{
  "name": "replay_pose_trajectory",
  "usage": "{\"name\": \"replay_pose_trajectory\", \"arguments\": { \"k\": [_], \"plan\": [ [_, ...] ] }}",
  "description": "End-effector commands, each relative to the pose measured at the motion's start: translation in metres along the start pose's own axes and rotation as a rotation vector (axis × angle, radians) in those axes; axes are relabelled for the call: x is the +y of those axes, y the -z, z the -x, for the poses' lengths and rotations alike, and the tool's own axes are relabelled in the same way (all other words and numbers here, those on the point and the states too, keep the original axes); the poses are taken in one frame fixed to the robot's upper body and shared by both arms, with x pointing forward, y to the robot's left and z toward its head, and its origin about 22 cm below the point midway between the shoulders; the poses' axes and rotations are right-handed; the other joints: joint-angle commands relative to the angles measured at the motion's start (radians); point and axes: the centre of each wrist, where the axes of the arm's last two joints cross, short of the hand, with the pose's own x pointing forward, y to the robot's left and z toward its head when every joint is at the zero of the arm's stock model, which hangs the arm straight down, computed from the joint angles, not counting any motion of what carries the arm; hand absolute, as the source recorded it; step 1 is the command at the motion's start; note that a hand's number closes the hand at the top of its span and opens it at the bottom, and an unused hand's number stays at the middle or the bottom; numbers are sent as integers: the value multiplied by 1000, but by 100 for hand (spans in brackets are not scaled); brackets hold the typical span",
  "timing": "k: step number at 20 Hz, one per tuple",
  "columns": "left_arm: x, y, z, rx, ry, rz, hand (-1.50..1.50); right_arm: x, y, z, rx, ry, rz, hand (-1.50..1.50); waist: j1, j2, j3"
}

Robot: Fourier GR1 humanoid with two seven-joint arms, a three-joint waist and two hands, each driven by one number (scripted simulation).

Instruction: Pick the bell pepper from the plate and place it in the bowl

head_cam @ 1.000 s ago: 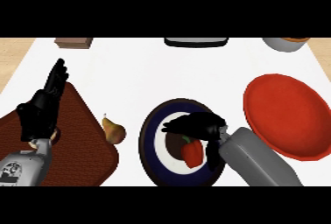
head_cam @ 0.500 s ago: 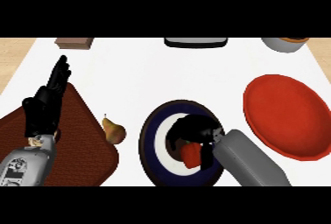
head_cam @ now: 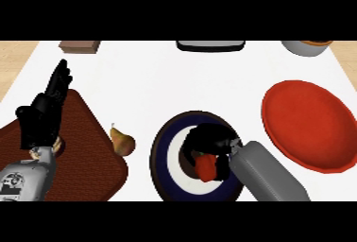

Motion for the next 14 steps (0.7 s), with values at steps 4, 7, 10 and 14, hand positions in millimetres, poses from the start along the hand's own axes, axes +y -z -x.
{"name": "replay_pose_trajectory", "arguments": {
  "k": [4, 7, 10, 14],
  "plan": [
    [-2, -7, 11, 29, 7, -22, 0, 44, 15, -48, 211, 140, 153, 150, -36, -3, -1],
    [9, -9, 14, 46, 8, -50, 0, 69, 6, -59, 430, 229, 238, 150, -65, -19, -1],
    [10, -7, 14, 48, 15, -23, 0, 72, 2, -102, 461, 268, 381, 150, -53, -15, 0],
    [10, -11, 10, 37, -2, -28, 0, 66, -16, -152, 435, 411, 638, 150, -44, -15, 1]
  ]
}}
